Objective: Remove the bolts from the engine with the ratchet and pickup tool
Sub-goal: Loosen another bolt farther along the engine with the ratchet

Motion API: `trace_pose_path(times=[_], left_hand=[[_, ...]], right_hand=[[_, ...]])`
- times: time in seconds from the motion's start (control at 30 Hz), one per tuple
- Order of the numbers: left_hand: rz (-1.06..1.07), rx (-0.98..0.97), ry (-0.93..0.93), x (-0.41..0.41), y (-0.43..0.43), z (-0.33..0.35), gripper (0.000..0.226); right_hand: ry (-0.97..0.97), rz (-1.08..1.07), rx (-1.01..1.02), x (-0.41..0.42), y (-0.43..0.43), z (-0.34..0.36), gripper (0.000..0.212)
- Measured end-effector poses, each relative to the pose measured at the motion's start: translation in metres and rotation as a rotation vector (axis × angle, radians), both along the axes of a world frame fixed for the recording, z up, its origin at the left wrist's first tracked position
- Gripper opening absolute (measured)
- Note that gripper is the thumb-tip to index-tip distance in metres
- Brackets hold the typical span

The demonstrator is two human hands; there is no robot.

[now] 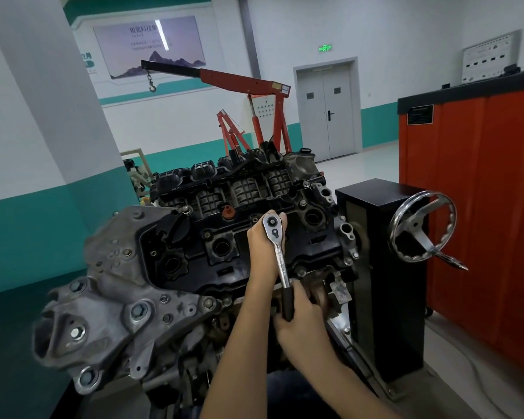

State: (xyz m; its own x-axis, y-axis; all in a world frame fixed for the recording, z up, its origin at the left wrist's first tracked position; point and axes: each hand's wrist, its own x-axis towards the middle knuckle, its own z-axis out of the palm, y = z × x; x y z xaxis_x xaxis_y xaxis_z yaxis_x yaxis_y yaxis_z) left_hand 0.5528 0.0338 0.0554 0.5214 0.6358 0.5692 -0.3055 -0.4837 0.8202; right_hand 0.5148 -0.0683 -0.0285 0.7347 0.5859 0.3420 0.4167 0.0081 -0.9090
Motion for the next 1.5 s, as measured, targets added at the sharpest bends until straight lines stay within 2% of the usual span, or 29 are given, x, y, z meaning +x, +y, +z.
trace_pose_path(times=[0.07, 0.13, 0.2, 0.3, 0.37, 0.43, 0.5, 0.6, 0.73, 0.8, 0.93, 1.03, 1.1, 1.17, 1.3, 1.37, 1.43, 1.5], left_hand=[[-0.030, 0.016, 0.044, -0.003, 0.005, 0.000, 0.049], [-0.065, 0.069, 0.096, -0.004, 0.010, 0.002, 0.050], [-0.084, 0.122, 0.155, -0.005, 0.011, 0.006, 0.053], [-0.093, 0.146, 0.178, -0.007, 0.011, 0.010, 0.056], [-0.089, 0.092, 0.125, -0.010, 0.010, 0.007, 0.056], [-0.070, 0.030, 0.052, -0.010, 0.008, 0.002, 0.058], [-0.045, 0.002, -0.008, -0.007, 0.002, -0.002, 0.057], [0.008, -0.055, -0.072, 0.000, -0.005, -0.003, 0.050], [0.006, -0.134, -0.081, 0.002, -0.004, -0.001, 0.050], [-0.005, -0.068, -0.025, -0.003, 0.001, 0.000, 0.050], [-0.081, 0.075, 0.092, -0.011, 0.007, 0.005, 0.052], [-0.088, 0.103, 0.144, -0.010, 0.009, 0.006, 0.057], [-0.080, 0.044, 0.107, -0.010, 0.007, 0.001, 0.054], [-0.056, 0.013, 0.027, -0.009, 0.004, -0.005, 0.047], [-0.024, -0.054, -0.059, -0.001, -0.002, -0.007, 0.055], [-0.003, -0.095, -0.083, 0.005, -0.003, -0.006, 0.059], [-0.009, -0.124, -0.098, 0.006, -0.003, -0.007, 0.062], [-0.010, -0.099, -0.071, 0.003, 0.000, -0.006, 0.061]], right_hand=[[-0.049, 0.018, -0.063, 0.012, -0.009, 0.004, 0.028], [-0.205, 0.053, -0.185, 0.046, -0.037, 0.017, 0.031], [-0.407, 0.083, -0.346, 0.089, -0.065, 0.044, 0.029], [-0.844, -0.020, -0.655, 0.139, -0.075, 0.097, 0.025], [-1.014, -0.100, -0.676, 0.143, -0.069, 0.111, 0.022], [-0.966, -0.157, -0.624, 0.130, -0.065, 0.097, 0.021], [-0.719, -0.147, -0.525, 0.104, -0.065, 0.065, 0.023], [-0.317, -0.080, -0.262, 0.054, -0.048, 0.024, 0.027], [-0.059, -0.043, -0.047, 0.005, -0.008, 0.006, 0.027], [-0.106, -0.002, -0.122, 0.015, -0.015, 0.011, 0.030], [-0.451, 0.068, -0.392, 0.087, -0.064, 0.051, 0.031], [-0.867, -0.060, -0.679, 0.132, -0.074, 0.098, 0.027], [-0.984, -0.144, -0.714, 0.137, -0.070, 0.108, 0.024], [-0.918, -0.192, -0.669, 0.123, -0.069, 0.089, 0.024], [-0.394, -0.073, -0.355, 0.058, -0.057, 0.029, 0.023], [-0.210, -0.051, -0.173, 0.030, -0.033, 0.013, 0.029], [-0.075, -0.021, -0.087, 0.009, -0.013, 0.005, 0.028], [-0.046, 0.004, -0.107, 0.008, -0.011, 0.004, 0.029]])
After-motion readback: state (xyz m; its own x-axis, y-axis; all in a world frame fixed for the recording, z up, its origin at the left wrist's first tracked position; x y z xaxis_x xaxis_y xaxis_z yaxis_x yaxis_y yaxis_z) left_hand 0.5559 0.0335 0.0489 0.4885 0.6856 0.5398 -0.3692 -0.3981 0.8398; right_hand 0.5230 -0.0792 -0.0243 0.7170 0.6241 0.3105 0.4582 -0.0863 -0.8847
